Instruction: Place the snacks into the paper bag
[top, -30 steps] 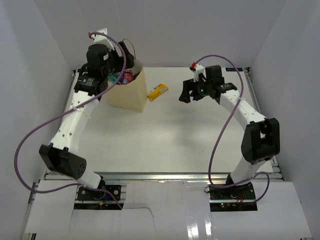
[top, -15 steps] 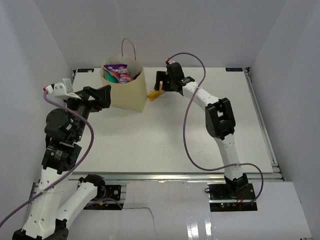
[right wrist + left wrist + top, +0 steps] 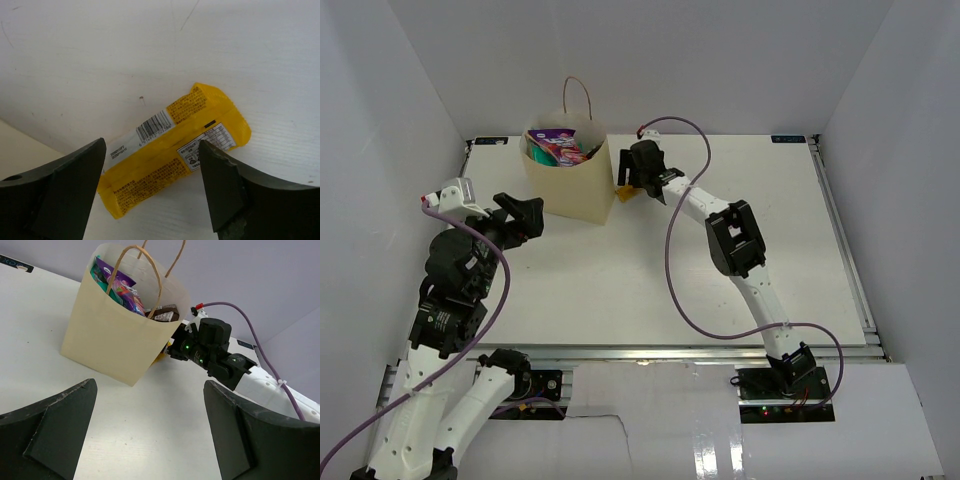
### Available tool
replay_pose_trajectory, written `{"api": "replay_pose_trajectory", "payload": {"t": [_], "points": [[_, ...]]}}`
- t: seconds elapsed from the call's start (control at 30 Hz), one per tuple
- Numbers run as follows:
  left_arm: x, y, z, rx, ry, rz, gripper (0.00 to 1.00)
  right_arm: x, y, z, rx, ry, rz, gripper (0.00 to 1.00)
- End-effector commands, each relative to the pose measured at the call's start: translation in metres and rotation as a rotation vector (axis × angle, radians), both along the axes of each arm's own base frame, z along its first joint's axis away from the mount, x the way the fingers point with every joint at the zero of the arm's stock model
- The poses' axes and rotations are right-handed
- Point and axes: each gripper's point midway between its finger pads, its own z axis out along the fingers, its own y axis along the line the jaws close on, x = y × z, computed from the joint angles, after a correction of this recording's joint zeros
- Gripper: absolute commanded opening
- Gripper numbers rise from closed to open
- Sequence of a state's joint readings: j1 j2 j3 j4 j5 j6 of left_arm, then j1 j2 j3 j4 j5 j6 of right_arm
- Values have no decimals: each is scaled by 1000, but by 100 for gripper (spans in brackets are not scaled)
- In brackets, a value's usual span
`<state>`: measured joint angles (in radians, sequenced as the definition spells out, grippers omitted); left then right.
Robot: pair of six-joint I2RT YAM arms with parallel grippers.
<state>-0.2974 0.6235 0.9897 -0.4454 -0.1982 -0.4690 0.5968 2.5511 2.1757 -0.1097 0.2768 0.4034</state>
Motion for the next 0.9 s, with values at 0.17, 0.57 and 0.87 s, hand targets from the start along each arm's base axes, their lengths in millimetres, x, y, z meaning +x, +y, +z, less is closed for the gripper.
{"api": "replay_pose_trajectory", "payload": {"t": [0.17, 0.57, 0.87], "points": [[-3, -1, -12, -53, 35, 1, 98, -18, -13, -25, 12, 84, 9, 62], [-4, -57, -23, -126, 6, -293, 98, -80, -79, -29, -122, 176, 189, 28], [-4, -122, -79, -431, 117, -608, 98, -192, -115, 23, 36, 123, 761, 8]]}}
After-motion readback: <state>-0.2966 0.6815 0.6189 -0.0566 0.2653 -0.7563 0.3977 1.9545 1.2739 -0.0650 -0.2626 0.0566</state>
